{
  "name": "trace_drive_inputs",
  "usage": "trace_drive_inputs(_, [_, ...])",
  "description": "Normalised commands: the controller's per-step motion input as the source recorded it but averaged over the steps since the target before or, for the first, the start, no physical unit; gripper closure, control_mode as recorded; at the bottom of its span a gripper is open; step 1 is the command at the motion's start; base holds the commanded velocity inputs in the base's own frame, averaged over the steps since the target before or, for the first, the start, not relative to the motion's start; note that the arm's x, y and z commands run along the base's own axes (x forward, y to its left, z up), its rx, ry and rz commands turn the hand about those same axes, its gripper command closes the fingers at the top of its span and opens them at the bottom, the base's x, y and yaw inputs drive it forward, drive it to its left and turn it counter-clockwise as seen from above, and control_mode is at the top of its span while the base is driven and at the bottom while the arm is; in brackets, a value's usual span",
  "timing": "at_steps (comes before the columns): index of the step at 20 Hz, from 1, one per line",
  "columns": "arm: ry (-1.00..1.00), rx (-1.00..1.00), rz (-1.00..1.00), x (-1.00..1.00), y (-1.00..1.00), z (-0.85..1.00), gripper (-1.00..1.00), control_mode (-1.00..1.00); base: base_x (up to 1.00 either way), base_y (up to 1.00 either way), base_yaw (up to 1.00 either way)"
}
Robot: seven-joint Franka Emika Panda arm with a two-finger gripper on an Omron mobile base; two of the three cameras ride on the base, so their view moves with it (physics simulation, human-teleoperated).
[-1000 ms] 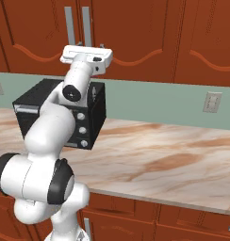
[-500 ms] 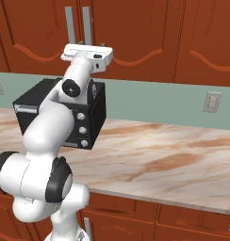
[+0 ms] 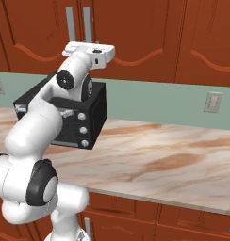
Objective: Move the mayonnaise and shaker from the cabinet to the dining counter.
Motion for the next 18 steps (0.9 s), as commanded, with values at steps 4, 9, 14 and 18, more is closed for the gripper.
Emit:
trace_drive_inputs(4, [0.11, 0.05, -0.16, 0.0, -0.9, 0.0, 1.0, -1.0, 0.0, 0.0, 0.0])
trace_drive_inputs(9, [0.08, 0.08, -0.14, -0.06, -1.0, 0.0, 1.0, -1.0, 0.0, 0.0, 0.0])
trace_drive_inputs(14, [0.04, 0.12, -0.09, -0.42, -1.0, 0.0, 1.0, -1.0, 0.0, 0.0, 0.0])
trace_drive_inputs(18, [0.0, 0.17, -0.05, -0.63, -1.0, 0.0, 1.0, -1.0, 0.0, 0.0, 0.0])
